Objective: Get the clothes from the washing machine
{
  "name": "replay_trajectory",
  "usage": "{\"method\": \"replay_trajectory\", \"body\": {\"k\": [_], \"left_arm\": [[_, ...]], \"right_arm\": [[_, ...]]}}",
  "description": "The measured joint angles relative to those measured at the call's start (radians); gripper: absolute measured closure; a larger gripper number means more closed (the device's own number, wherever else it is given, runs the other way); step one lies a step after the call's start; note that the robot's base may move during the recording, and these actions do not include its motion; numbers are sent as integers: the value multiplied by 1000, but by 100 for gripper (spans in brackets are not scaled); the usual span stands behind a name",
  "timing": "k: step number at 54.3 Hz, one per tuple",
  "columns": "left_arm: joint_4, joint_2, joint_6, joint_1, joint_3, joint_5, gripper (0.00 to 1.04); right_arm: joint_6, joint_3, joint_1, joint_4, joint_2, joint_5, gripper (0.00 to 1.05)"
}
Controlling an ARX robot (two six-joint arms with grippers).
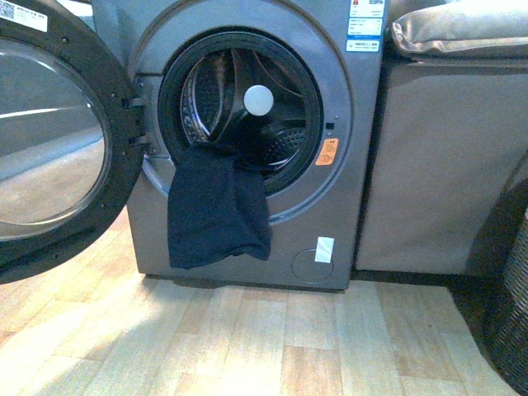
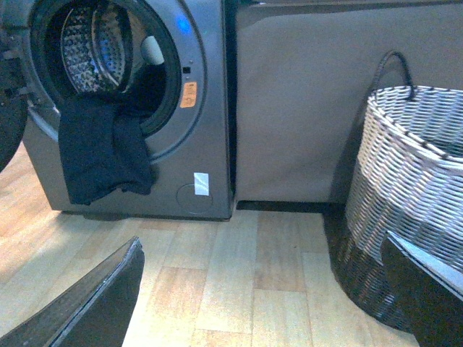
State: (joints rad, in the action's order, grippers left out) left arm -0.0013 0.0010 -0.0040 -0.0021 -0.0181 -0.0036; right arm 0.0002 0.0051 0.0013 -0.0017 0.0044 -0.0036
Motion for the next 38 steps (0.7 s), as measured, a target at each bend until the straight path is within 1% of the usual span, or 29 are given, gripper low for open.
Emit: {"method": "replay_trajectory", "body": {"k": [38], "left_arm": [[0,0,0,0,0,4,7]], "right_arm": [[0,0,-1,0,0,5,7]]}}
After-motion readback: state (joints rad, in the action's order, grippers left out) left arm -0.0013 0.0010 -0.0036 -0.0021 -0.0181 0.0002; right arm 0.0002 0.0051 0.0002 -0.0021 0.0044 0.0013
